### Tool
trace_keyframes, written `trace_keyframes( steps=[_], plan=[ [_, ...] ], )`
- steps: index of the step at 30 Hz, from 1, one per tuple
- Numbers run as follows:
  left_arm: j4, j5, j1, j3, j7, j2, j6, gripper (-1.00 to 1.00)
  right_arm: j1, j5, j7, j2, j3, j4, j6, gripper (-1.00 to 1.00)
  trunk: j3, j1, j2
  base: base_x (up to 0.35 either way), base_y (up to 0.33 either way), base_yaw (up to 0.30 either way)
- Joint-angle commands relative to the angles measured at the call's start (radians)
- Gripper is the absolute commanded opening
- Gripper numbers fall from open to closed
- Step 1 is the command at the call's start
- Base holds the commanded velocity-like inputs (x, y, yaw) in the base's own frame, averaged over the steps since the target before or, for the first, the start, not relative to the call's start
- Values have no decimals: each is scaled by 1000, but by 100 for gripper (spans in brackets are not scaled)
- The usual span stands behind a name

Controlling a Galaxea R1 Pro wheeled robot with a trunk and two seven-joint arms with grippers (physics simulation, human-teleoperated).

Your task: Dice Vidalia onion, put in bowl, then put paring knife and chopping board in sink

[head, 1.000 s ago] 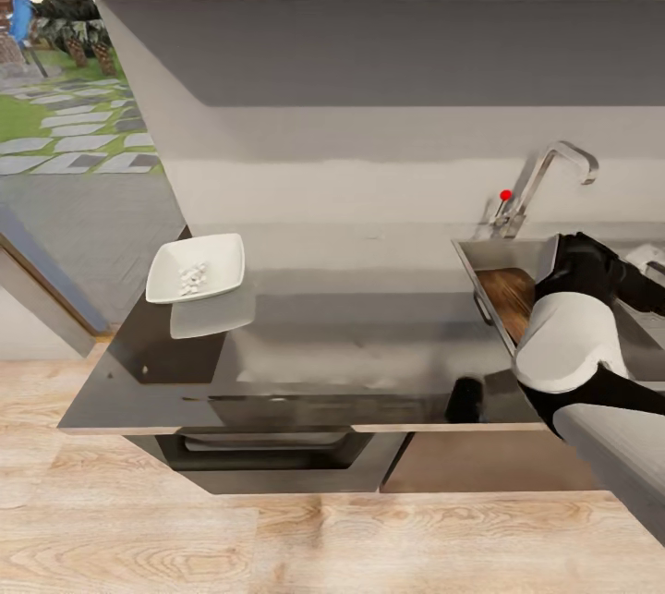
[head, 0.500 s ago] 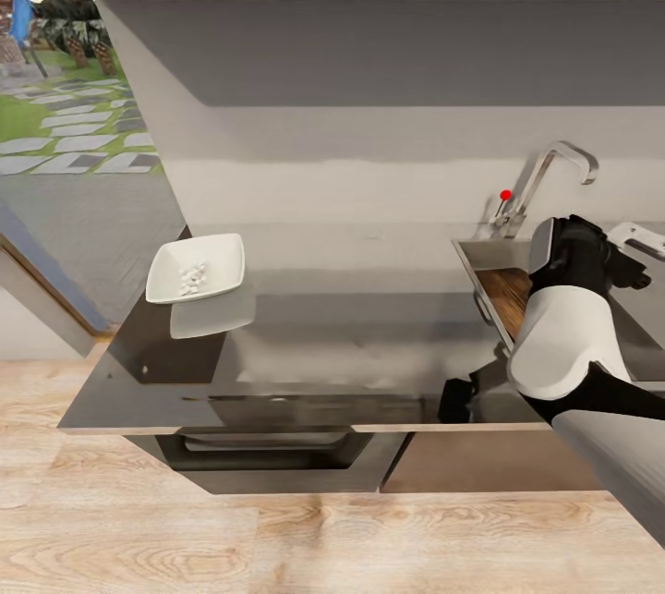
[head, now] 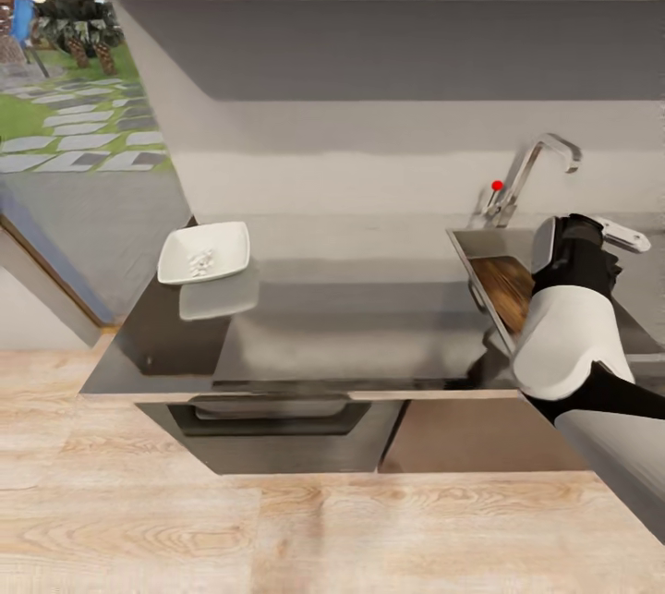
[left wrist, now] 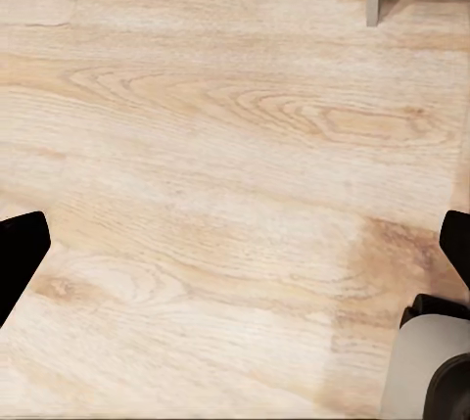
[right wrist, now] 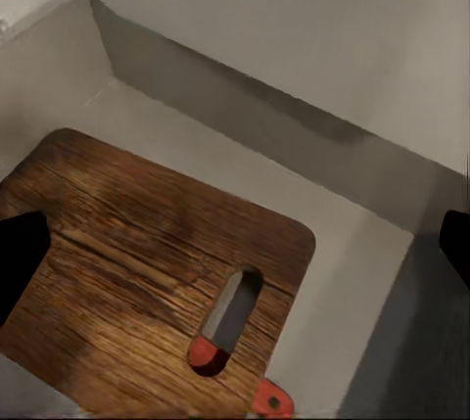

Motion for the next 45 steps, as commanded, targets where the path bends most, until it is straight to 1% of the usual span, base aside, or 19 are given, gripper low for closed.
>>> trace_keyframes(
  steps=[1, 3, 10, 13, 15, 16, 17, 19, 20, 21, 22, 24, 27, 31, 35, 36, 39, 42, 45],
  plan=[
    [3, -1, -1, 7, -4, 0, -6, 100, -1, 9, 15, 1, 9, -1, 10, 100, -1, -1, -1, -330, 0, 0],
    [4, -1, -1, 7, -4, 0, -6, 100, 0, 10, 39, -1, 35, -1, 14, 100, -1, -1, -1, -332, 0, 0],
    [4, -1, -1, 7, -4, 0, -5, 100, -1, 10, 113, -3, 70, -1, 18, 100, -1, -1, -1, -333, 14, 0],
    [4, -1, -1, 7, -4, 0, -5, 100, 0, 10, 159, -8, 121, -1, 19, 100, -1, -1, -1, -333, 87, 0],
    [4, -1, -1, 7, -4, 0, -5, 100, 0, 9, 213, -17, 159, -1, 26, 100, -1, -1, -1, -329, 112, 0],
    [4, -1, -1, 7, -4, 0, -5, 100, 0, 10, 250, -24, 173, -1, 36, 100, -1, -1, -1, -327, 119, 0],
    [4, -1, -1, 7, -4, 1, -5, 100, -1, 10, 356, -40, 196, -2, 73, 100, -1, -1, -1, -326, 123, 0],
    [4, -1, -1, 7, -4, 0, -5, 100, 0, 10, 444, -55, 205, -2, 90, 100, -1, -1, -1, -326, 124, 0],
    [4, -1, -1, 7, -4, 0, -5, 100, 0, 10, 511, -66, 217, -2, 96, 100, -1, -1, -1, -326, 125, 0],
    [4, -1, -1, 7, -4, 0, -5, 100, 0, 10, 554, -74, 230, -3, 98, 100, -1, -1, -1, -326, 126, 0],
    [4, -1, -1, 7, -4, 0, -5, 100, 0, 10, 640, -95, 259, -3, 101, 100, -1, -1, -1, -325, 126, 0],
    [4, -1, -1, 7, -4, 0, -5, 100, 0, 10, 706, -114, 281, -3, 102, 100, -1, -1, -1, -325, 126, 0],
    [4, -1, -1, 7, -4, 0, -5, 100, 0, 10, 836, -154, 312, -3, 103, 100, -1, -1, -1, -325, 126, 0],
    [4, -1, -1, 7, -4, 0, -5, 100, 0, 10, 945, -185, 328, -3, 105, 100, -1, -1, -1, -326, 126, 0],
    [4, -1, -1, 7, -5, 0, -5, 100, 0, 18, 1020, -198, 356, -3, 105, 100, -1, -1, -1, -326, 126, 0],
    [4, -1, -1, 7, -4, 1, -5, 100, 0, 55, 1038, -209, 371, -3, 105, 100, -1, -1, -1, -325, 128, 0],
    [4, -1, -1, 7, -4, 0, -5, 100, 1, 93, 1043, -213, 375, -2, 104, 100, -1, -1, -1, -325, 128, 0],
    [4, -1, -1, 7, -4, 0, -5, 100, 3, 114, 1059, -215, 378, 1, 104, 100, -1, -1, -1, -325, 128, 0],
    [4, -1, -1, 7, -4, 0, -5, 100, 5, 133, 1113, -215, 380, 8, 104, 100, -1, -1, -1, -325, 128, 0]
  ],
)
